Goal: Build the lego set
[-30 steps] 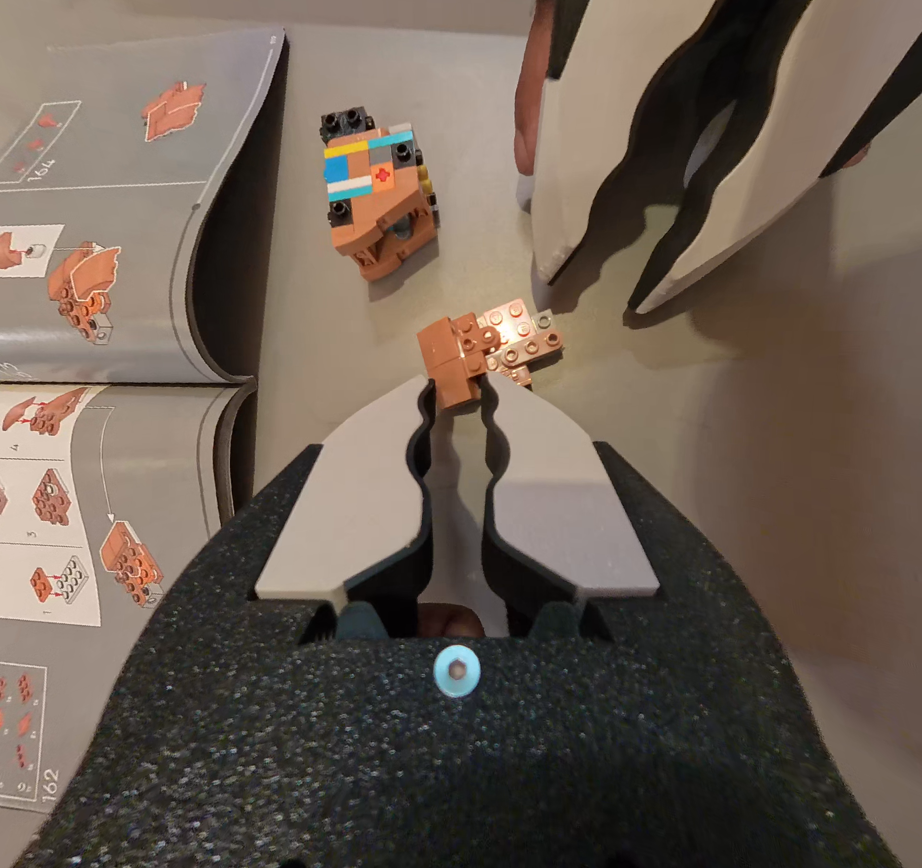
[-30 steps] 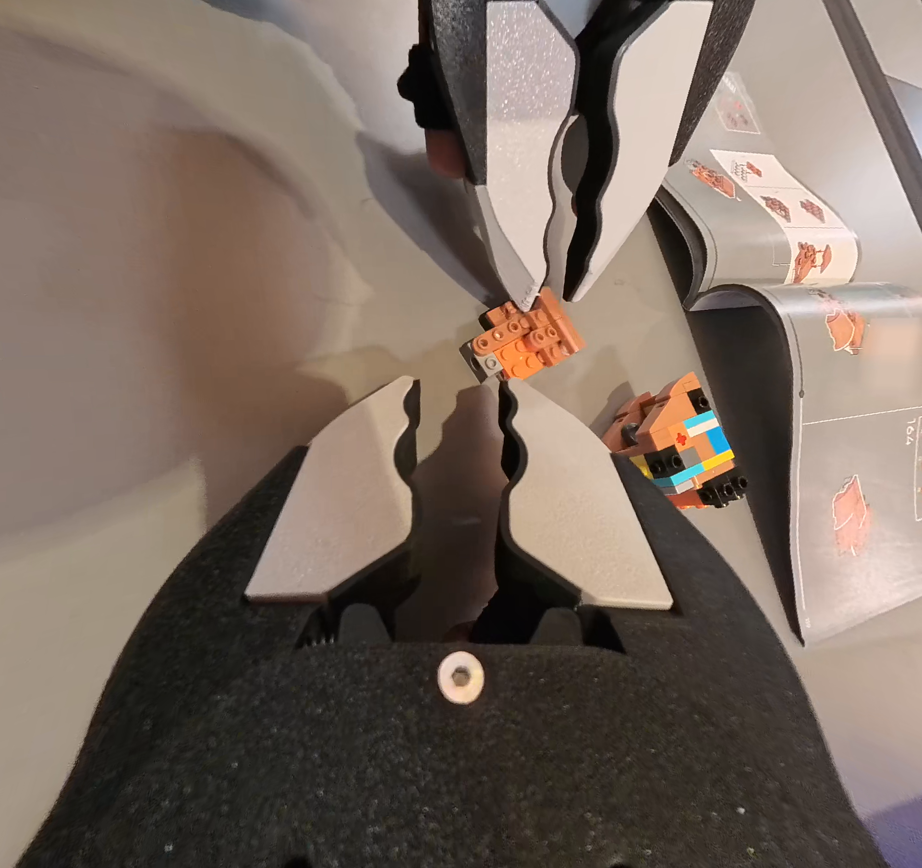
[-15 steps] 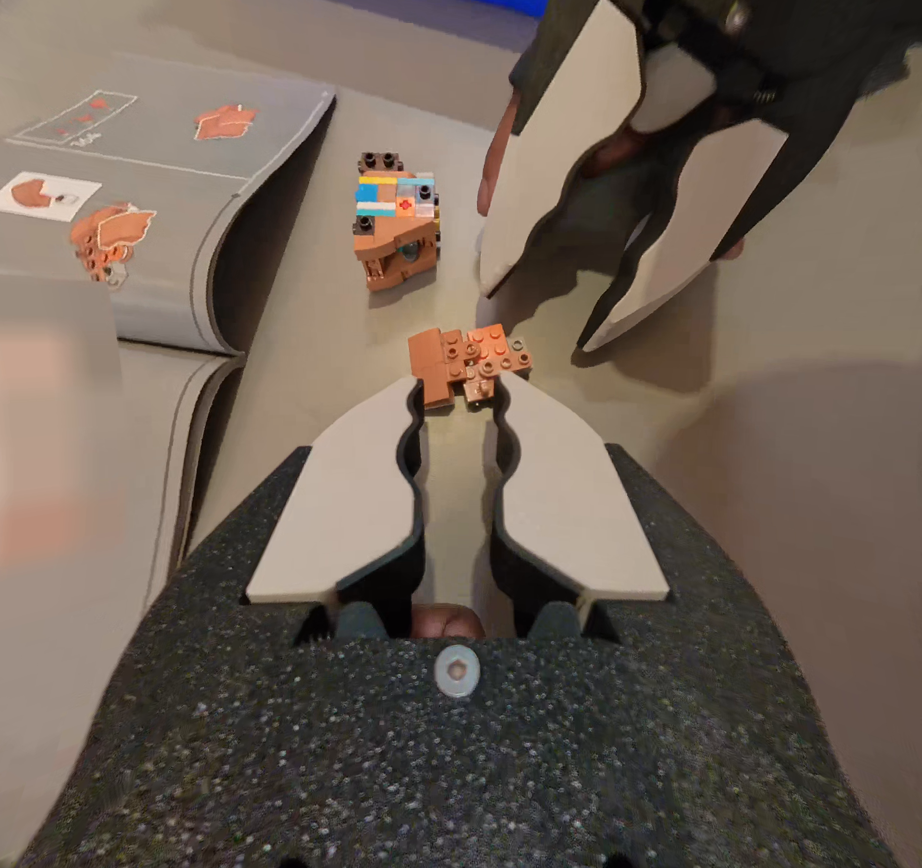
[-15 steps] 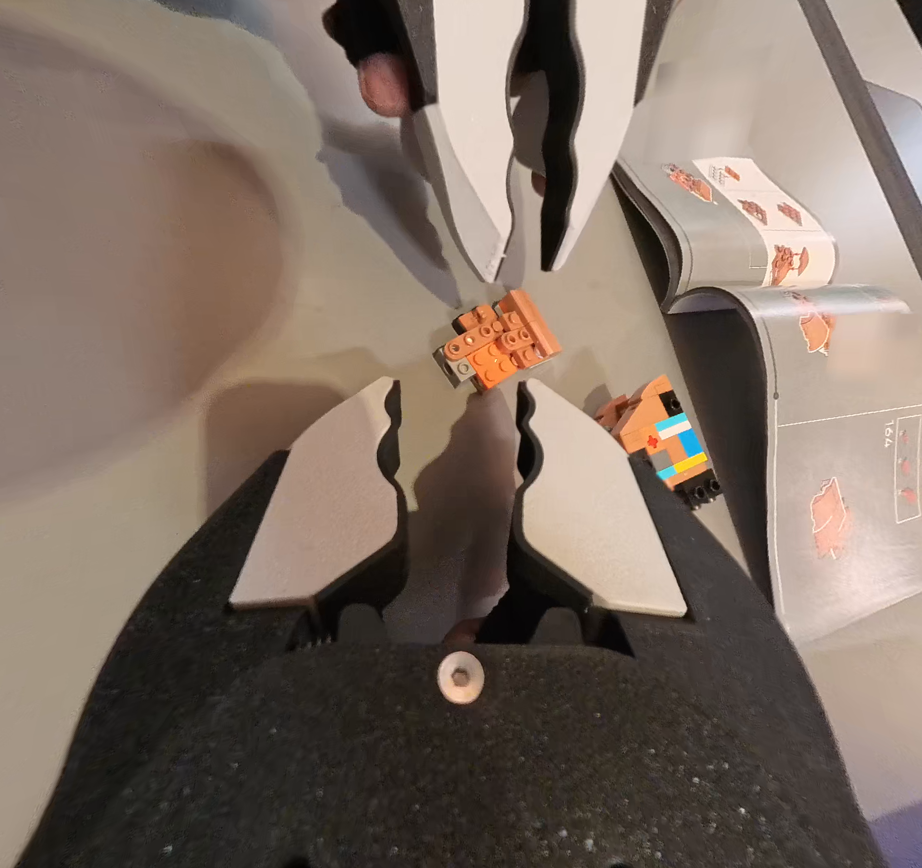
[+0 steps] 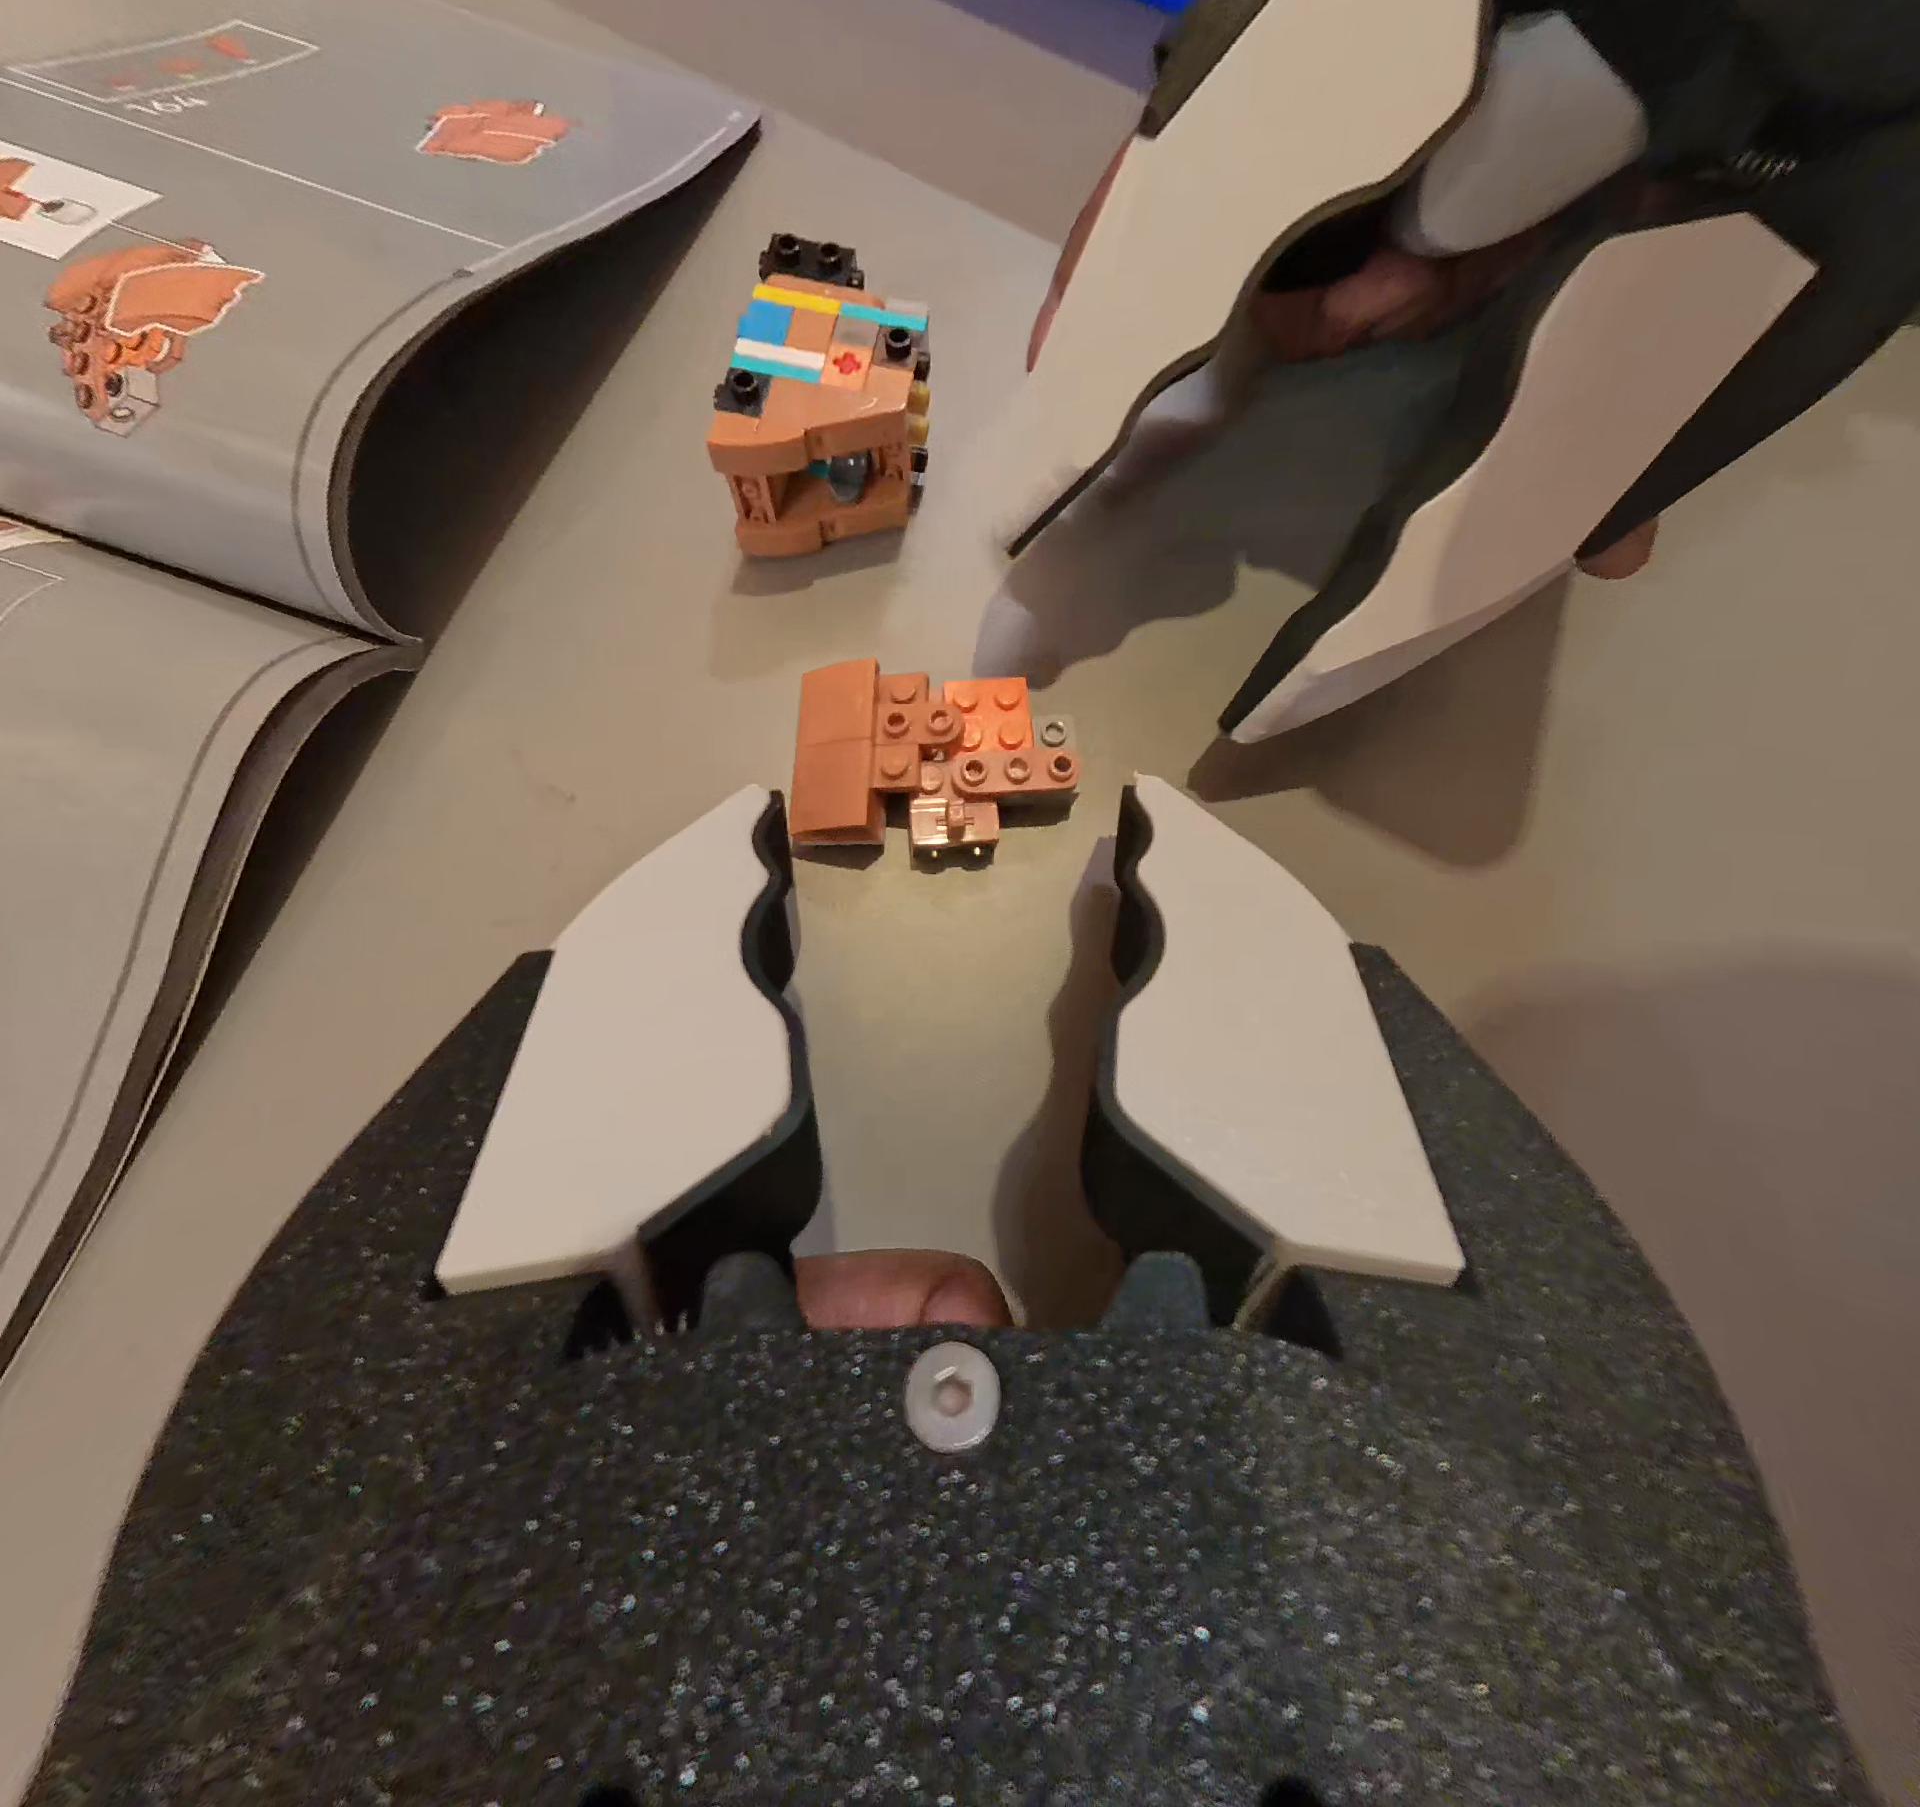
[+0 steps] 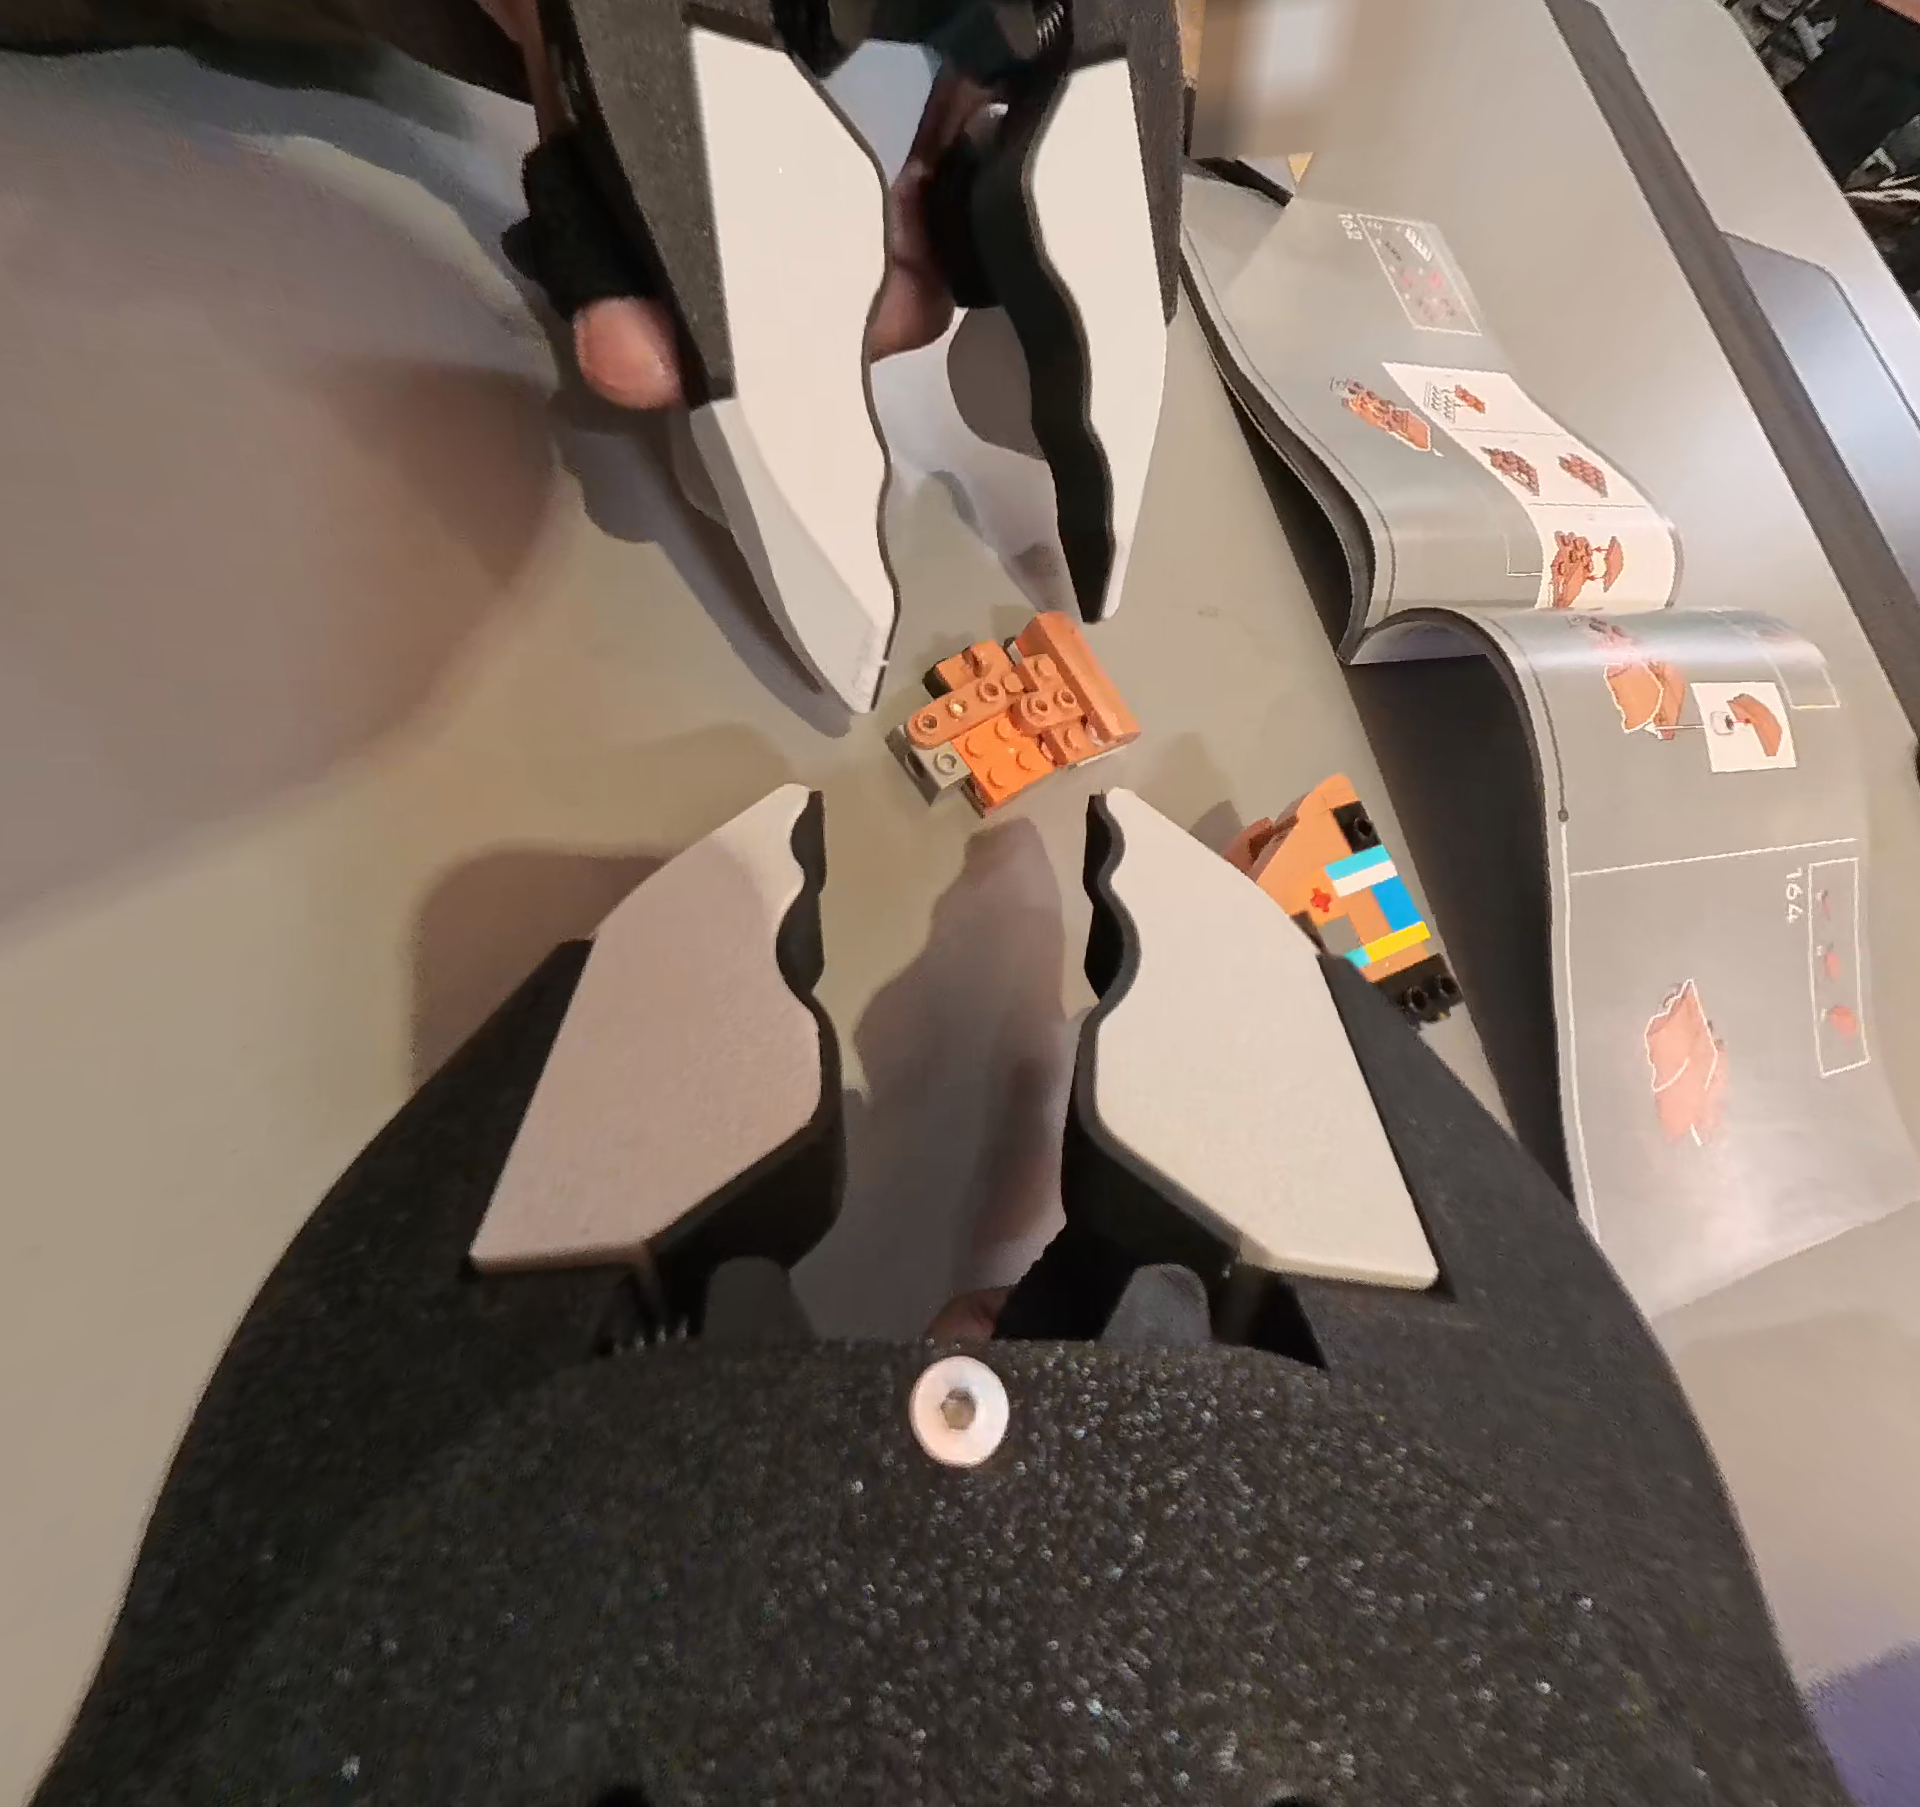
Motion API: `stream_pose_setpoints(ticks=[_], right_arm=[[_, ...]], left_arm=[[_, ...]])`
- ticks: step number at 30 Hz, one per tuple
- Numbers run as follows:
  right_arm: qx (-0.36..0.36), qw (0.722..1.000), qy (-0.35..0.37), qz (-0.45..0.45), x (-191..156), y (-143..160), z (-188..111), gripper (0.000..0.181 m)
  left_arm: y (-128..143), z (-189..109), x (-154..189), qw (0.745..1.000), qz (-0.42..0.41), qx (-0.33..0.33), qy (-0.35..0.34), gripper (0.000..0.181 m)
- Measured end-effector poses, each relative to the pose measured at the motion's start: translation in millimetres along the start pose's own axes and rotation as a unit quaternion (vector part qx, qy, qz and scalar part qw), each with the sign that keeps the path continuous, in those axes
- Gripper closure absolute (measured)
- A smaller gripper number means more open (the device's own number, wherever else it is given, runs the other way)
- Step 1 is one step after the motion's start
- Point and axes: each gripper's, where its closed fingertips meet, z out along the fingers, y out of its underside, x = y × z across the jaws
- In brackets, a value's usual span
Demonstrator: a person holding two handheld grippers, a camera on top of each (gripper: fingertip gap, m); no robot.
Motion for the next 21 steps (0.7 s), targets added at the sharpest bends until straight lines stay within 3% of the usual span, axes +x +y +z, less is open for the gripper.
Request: stream_pose_setpoints(ticks=[21], right_arm=[[0.003, 1.0, 0.012, -0.023, -7, 2, -7, 0.139]], left_arm=[[1, 14, -3, 0.999, 0.01, -0.027, -0.013, 0.121]])
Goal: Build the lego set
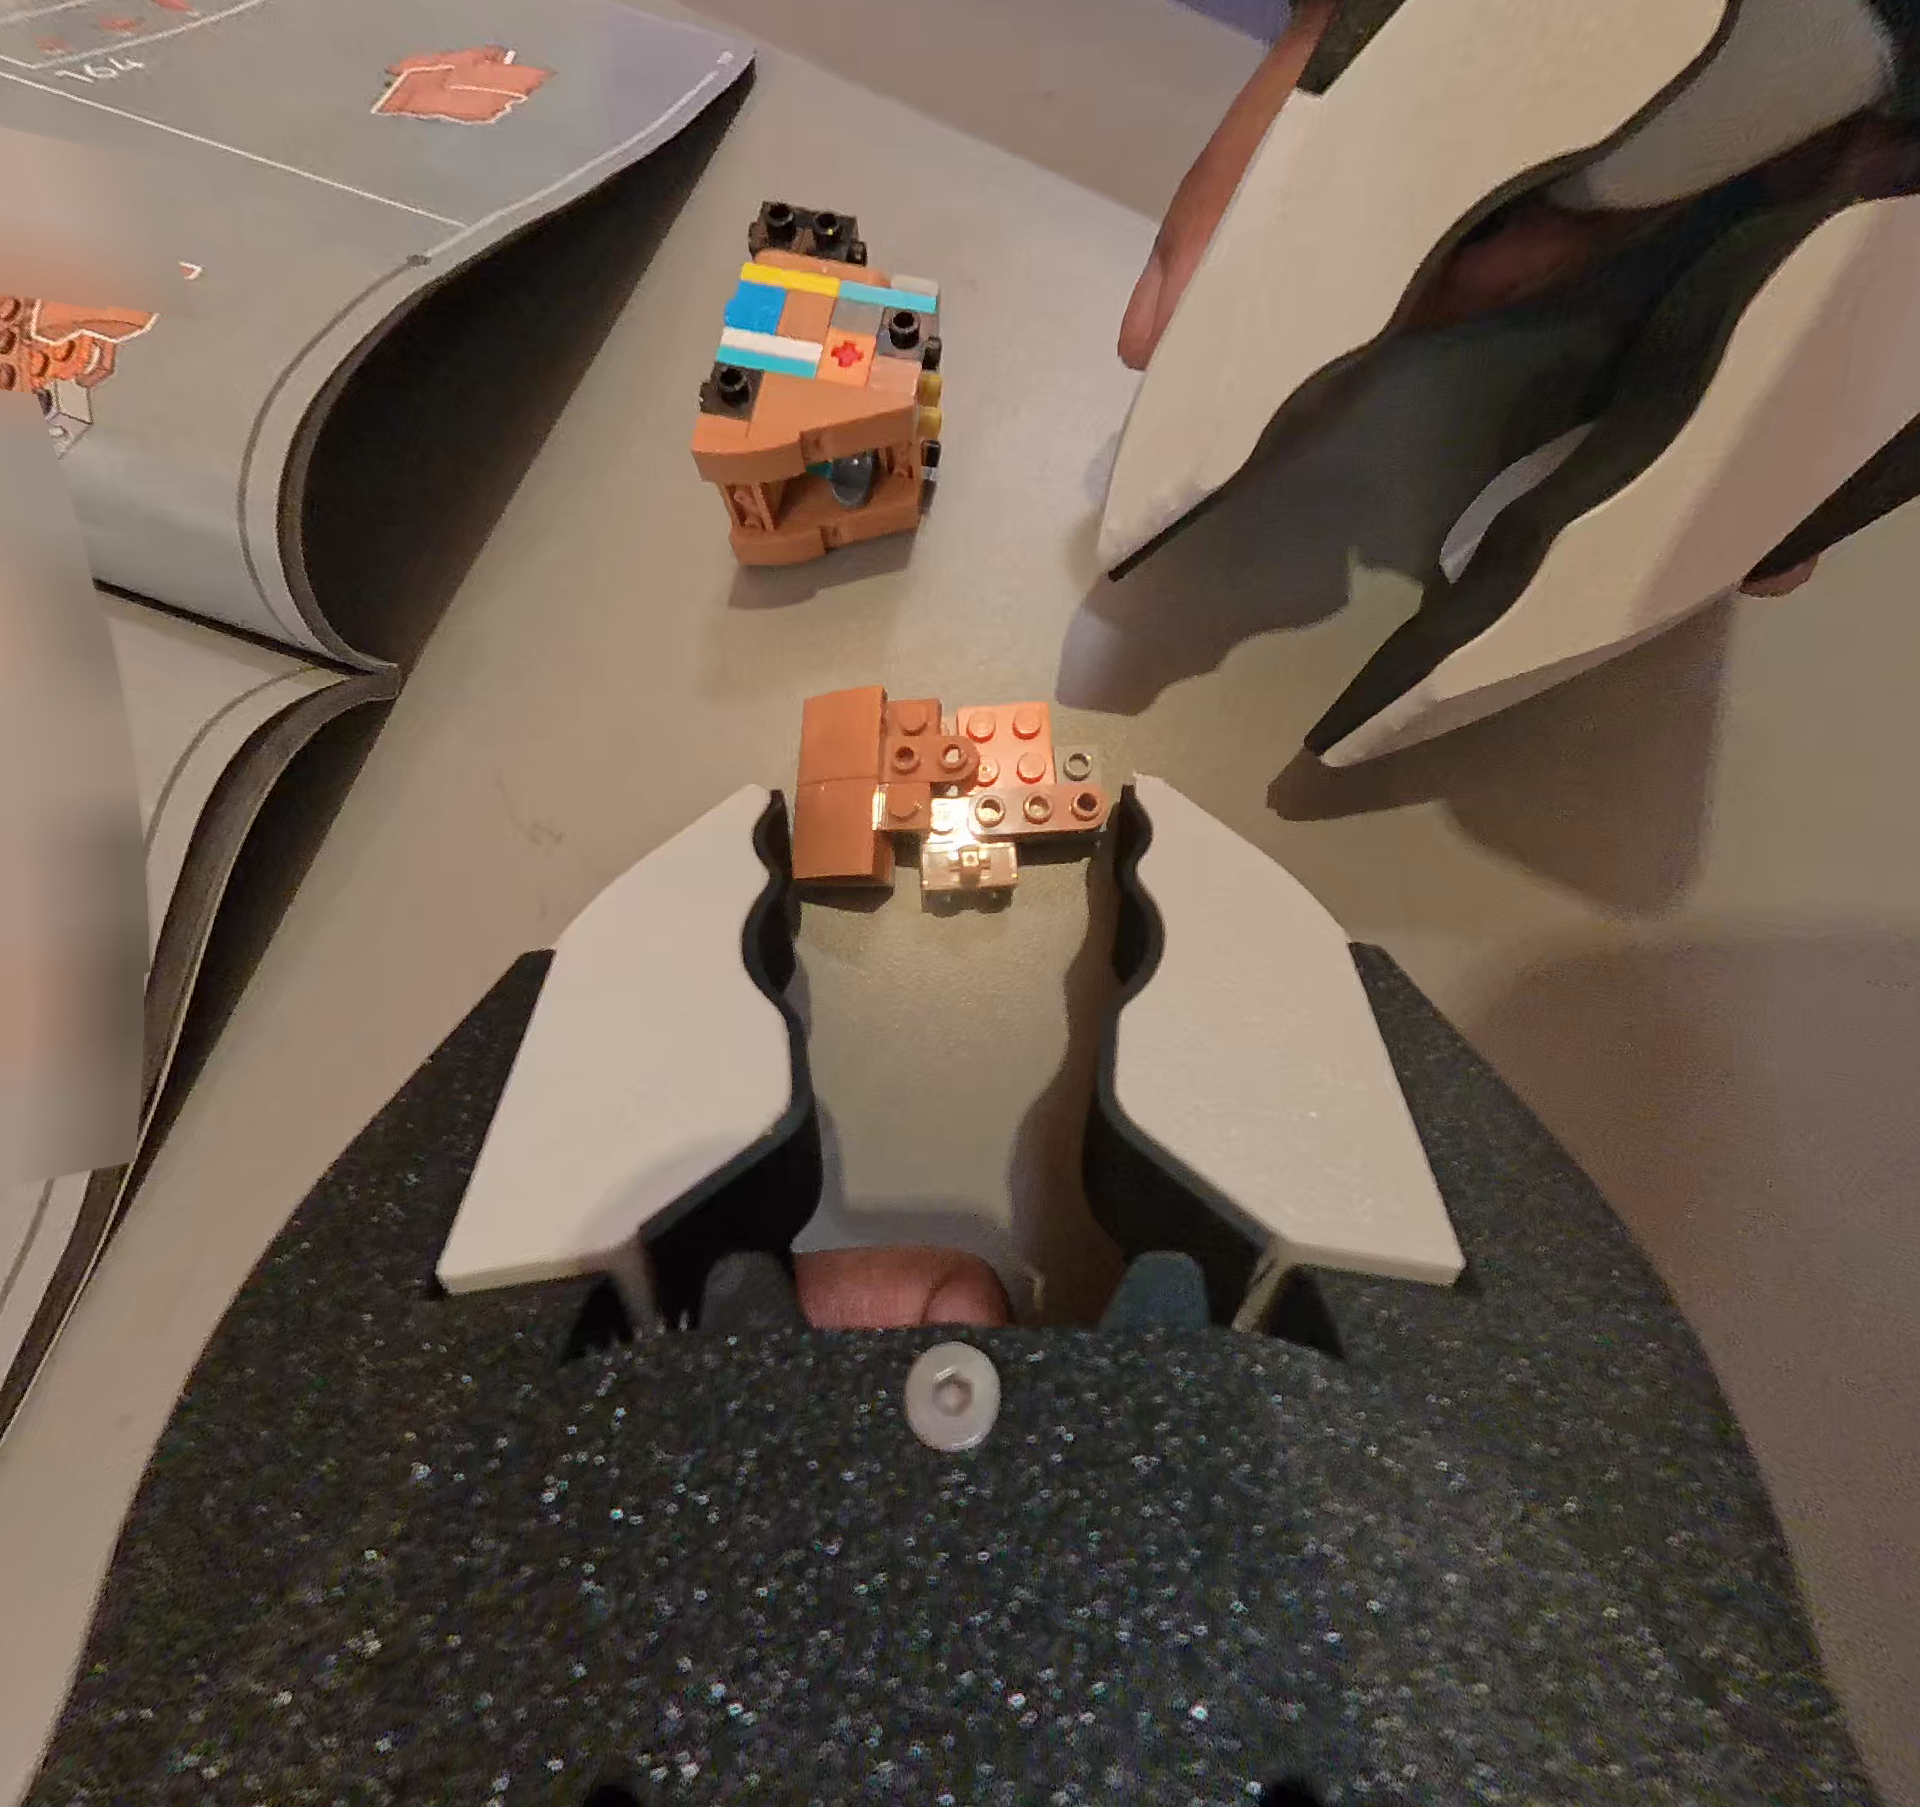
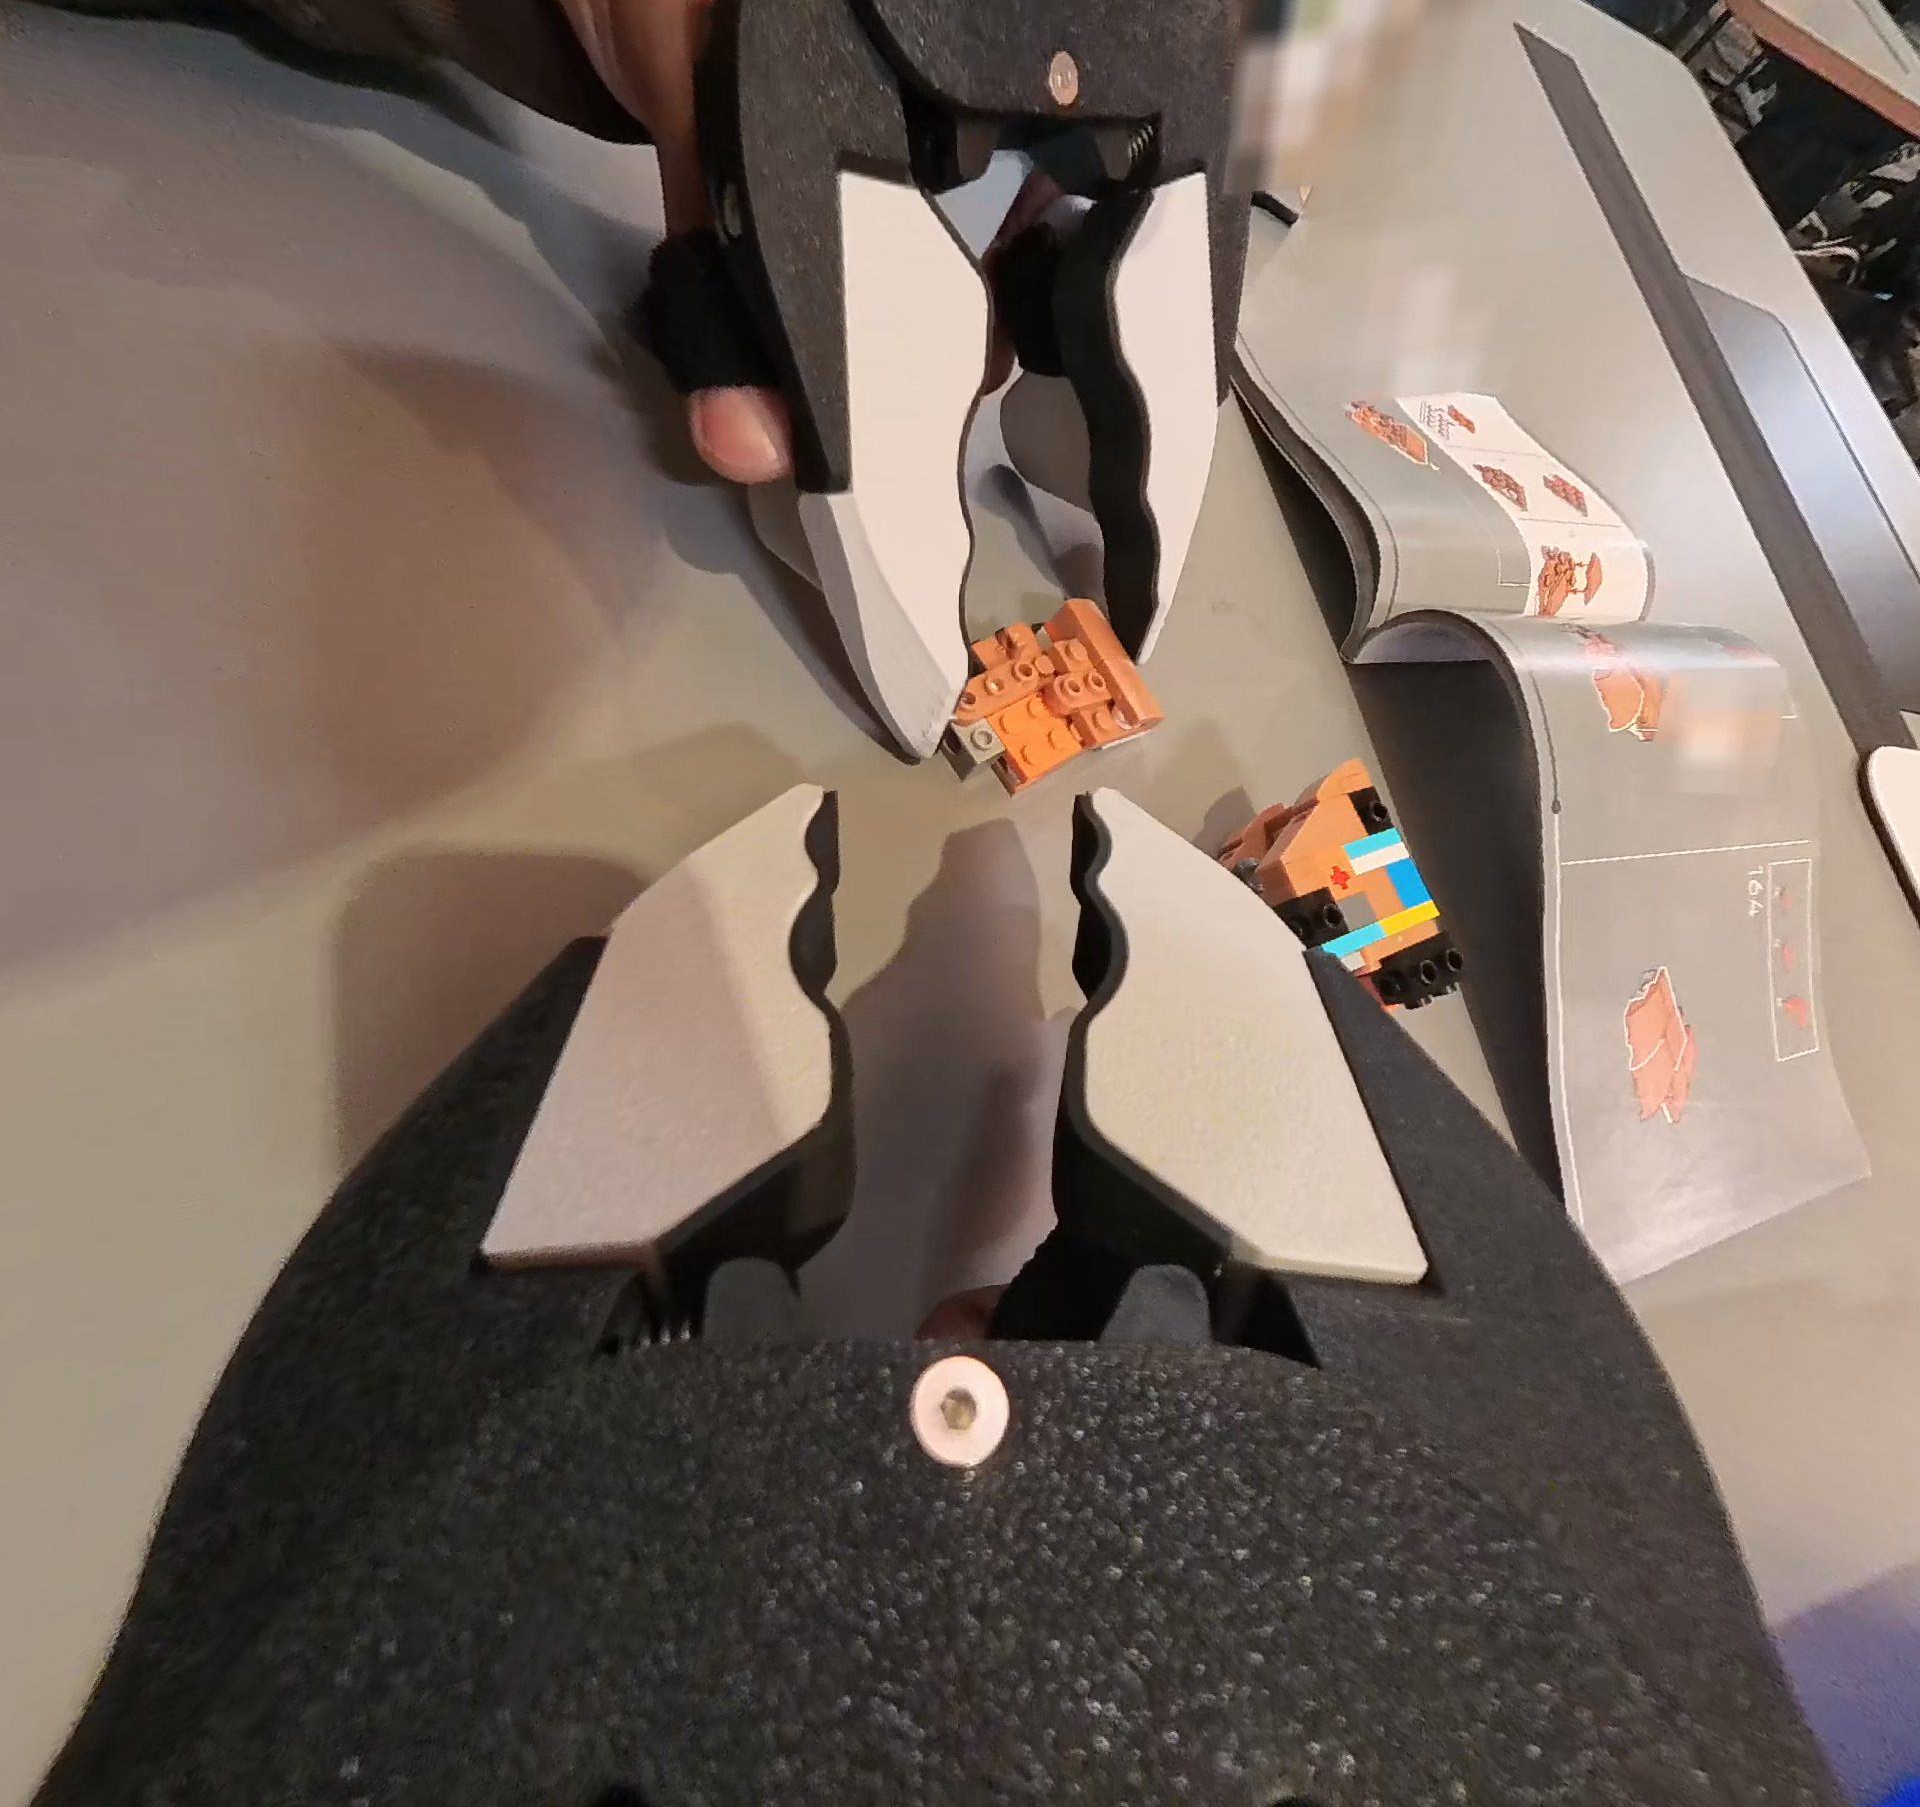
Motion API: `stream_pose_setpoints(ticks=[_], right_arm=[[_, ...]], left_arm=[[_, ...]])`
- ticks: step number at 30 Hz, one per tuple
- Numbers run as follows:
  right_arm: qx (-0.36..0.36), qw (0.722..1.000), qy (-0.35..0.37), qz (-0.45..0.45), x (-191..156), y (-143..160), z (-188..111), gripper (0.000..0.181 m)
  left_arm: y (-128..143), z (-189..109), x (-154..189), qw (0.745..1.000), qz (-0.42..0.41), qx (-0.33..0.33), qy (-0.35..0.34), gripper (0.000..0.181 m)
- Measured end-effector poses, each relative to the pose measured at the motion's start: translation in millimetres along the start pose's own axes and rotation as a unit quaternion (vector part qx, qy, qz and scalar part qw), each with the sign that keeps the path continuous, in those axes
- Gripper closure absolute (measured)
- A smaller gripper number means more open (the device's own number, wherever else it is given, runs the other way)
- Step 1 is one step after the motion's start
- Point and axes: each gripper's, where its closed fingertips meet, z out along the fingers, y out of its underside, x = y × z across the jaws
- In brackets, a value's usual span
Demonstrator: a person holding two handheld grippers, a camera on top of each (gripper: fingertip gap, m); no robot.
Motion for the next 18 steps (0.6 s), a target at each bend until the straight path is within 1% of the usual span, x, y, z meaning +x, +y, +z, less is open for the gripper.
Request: stream_pose_setpoints(ticks=[3, 6, 14, 18], right_arm=[[0.0, 1.0, 0.001, -0.001, 0.0, 0.0, 0.1, 0.139], [0.0, 1.0, 0.002, -0.002, 0.0, 0.0, 0.2, 0.139], [-0.001, 1.0, 0.003, 0.001, 0.8, 0.3, 0.2, 0.139], [-0.004, 1.0, 0.001, 0.007, 1.9, 0.8, 0.7, 0.139]], left_arm=[[-0.2, 0.9, 0.0, 1.0, 0.005, -0.003, -0.005, 0.122], [-0.4, 1.8, 0.3, 1.0, 0.017, -0.005, -0.01, 0.127], [-0.9, 0.6, 0.2, 0.999, 0.038, -0.003, -0.011, 0.128], [-2.3, -1.7, 1.0, 0.999, 0.044, 0.01, 0.003, 0.129]])
